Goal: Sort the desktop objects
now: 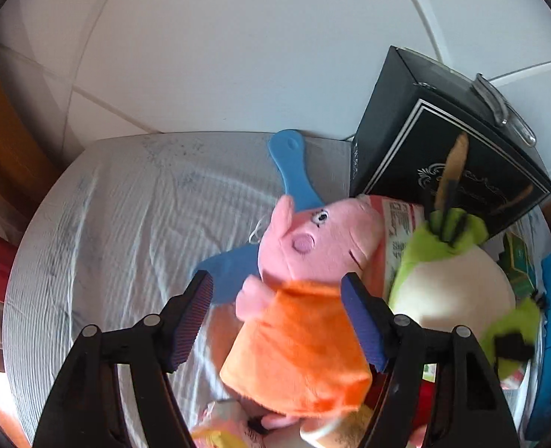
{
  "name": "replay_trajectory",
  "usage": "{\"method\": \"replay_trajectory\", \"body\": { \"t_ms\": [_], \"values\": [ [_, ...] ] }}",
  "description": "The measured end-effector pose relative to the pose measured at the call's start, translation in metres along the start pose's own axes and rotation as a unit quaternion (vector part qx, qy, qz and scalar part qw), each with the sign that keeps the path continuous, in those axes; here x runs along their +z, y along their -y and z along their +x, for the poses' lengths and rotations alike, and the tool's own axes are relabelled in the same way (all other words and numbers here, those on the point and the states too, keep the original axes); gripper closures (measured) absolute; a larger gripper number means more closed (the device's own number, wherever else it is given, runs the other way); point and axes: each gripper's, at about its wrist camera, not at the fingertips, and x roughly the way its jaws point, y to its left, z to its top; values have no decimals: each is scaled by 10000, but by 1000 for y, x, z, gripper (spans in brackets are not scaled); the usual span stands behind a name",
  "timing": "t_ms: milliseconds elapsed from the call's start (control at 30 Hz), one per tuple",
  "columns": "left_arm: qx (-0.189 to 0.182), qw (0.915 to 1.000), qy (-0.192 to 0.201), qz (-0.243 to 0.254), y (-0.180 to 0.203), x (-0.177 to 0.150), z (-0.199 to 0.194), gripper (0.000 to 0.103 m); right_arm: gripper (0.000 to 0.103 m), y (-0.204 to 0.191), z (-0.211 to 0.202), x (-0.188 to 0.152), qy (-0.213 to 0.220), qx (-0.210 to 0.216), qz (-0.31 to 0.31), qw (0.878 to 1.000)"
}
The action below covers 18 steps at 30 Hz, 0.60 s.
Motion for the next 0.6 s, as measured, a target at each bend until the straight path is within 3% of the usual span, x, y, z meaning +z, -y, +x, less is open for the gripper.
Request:
{"method": "replay_trajectory", "body": {
  "t_ms": [100, 133, 200, 267, 333, 400, 433, 467, 533, 600],
  "values": [
    [-58, 9994, -352, -53, 5, 12, 41, 33, 1, -4, 37, 42, 5, -459, -12, 9989],
    [-118, 9989, -439, -75, 8, 13, 54, 32, 6, -6, 56, 52, -93, -502, 50, 9987],
    [-232, 9984, -473, -185, 10, 16, 69, 27, 17, -13, 96, 62, -397, -444, 23, 9982],
    [-123, 9984, -539, -78, 11, 16, 79, 14, 18, -22, 137, 62, -739, -178, 106, 9970],
    [-351, 9968, -674, -229, 3, 10, 83, 14, 18, -17, 183, 55, -1286, 16, 459, 9906],
    [-513, 9954, -768, -261, 0, -1, 81, 14, 18, -9, 192, 43, -1518, 362, 887, 9837],
    [-601, 9943, -873, -128, 6, -11, 80, 16, 18, -11, 190, 33, -1671, 521, 794, 9814],
    [-655, 9904, -1218, 55, 15, -29, 86, 17, 19, -17, 187, 21, -1855, 639, 607, 9787],
    [-325, 9935, -1034, 350, 27, -55, 78, 17, 19, -26, 180, -8, -2213, 699, 368, 9720],
    [-301, 9937, -965, 488, 32, -74, 64, 18, 18, -31, 164, -31, -2234, 689, 328, 9717]
  ]
}}
